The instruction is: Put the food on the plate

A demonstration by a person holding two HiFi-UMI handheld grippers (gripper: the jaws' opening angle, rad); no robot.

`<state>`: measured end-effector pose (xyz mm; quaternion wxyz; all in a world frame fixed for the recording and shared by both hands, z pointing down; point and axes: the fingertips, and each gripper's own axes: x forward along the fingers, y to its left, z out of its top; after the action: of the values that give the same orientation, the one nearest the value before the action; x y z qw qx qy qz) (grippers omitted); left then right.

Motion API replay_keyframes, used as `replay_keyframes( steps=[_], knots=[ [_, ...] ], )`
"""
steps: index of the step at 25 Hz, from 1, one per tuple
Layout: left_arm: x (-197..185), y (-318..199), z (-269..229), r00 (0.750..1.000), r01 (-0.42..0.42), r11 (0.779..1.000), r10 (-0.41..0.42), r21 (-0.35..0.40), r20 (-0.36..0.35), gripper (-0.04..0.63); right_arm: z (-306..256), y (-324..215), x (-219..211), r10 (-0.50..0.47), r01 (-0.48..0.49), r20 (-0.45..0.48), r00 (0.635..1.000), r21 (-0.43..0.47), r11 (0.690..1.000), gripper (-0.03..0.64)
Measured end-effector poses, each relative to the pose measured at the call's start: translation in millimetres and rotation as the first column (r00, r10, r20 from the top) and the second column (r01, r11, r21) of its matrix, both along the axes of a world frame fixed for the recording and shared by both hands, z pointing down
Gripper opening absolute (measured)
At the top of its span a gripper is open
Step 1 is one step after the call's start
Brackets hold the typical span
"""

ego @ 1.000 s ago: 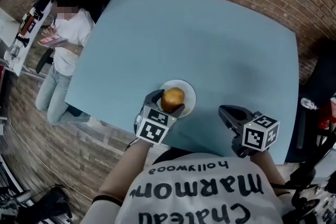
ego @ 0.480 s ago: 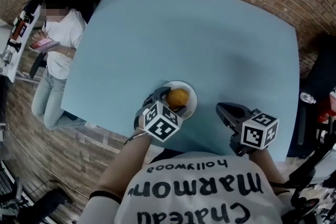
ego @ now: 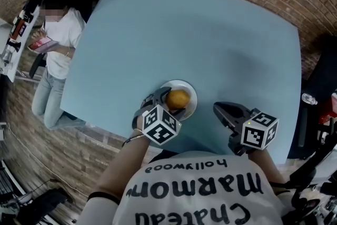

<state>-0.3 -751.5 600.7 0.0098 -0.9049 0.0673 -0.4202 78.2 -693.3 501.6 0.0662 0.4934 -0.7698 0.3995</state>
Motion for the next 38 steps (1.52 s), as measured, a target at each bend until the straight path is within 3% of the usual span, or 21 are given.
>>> replay_keyframes(
  steps=[9, 13, 16, 19, 24, 28, 31, 35, 38],
  knots=[
    [-8.2, 2.9, -15.2, 0.998, 0.052, 0.999, -0.052, -0.012, -0.024, 0.350, -5.2, 8.8, 5.0, -0.020, 0.020, 0.011, 1.000, 0.016, 1.000, 0.009],
    [-31.7, 2.7, -38.0, 0.992, 0.124, 0.992, -0.123, 0.027, -0.035, 0.350, -10.8, 15.5, 2.7, -0.041, 0.040, 0.009, 0.999, 0.034, 0.999, 0.009],
    [-55.2, 6.4, -61.2, 0.973, 0.220, 0.974, -0.215, 0.052, -0.079, 0.350, -13.3, 24.8, 5.1, -0.053, 0.053, 0.006, 0.999, 0.041, 0.998, 0.009],
    [-72.4, 16.2, -84.5, 0.933, 0.331, 0.943, -0.324, 0.018, -0.156, 0.350, -15.7, 35.3, 5.8, -0.074, 0.074, 0.004, 0.997, 0.048, 0.996, 0.009],
    [-76.3, 53.4, -104.4, 0.876, 0.415, 0.906, -0.424, -0.087, -0.231, 0.340, -18.1, 59.6, 6.4, -0.129, 0.129, -0.005, 0.992, 0.056, 0.990, 0.009],
    [-74.3, 97.1, -117.2, 0.795, 0.469, 0.856, -0.517, -0.218, -0.318, 0.185, -21.1, 86.4, 5.1, -0.166, 0.167, -0.009, 0.986, 0.064, 0.984, 0.009],
    [-72.3, 131.9, -121.1, 0.746, 0.500, 0.826, -0.564, -0.262, -0.355, 0.105, -20.3, 112.2, 7.6, -0.197, 0.197, -0.012, 0.980, 0.065, 0.978, 0.009],
    [-72.3, 175.4, -118.8, 0.694, 0.560, 0.781, -0.624, -0.277, -0.358, 0.046, -17.8, 147.2, 12.9, -0.235, 0.235, -0.017, 0.972, 0.059, 0.970, 0.009],
    [-70.5, 206.3, -118.9, 0.636, 0.590, 0.744, -0.667, -0.313, -0.387, 0.017, -19.9, 172.4, 15.8, -0.261, 0.262, -0.023, 0.965, 0.076, 0.962, 0.009]
  ],
)
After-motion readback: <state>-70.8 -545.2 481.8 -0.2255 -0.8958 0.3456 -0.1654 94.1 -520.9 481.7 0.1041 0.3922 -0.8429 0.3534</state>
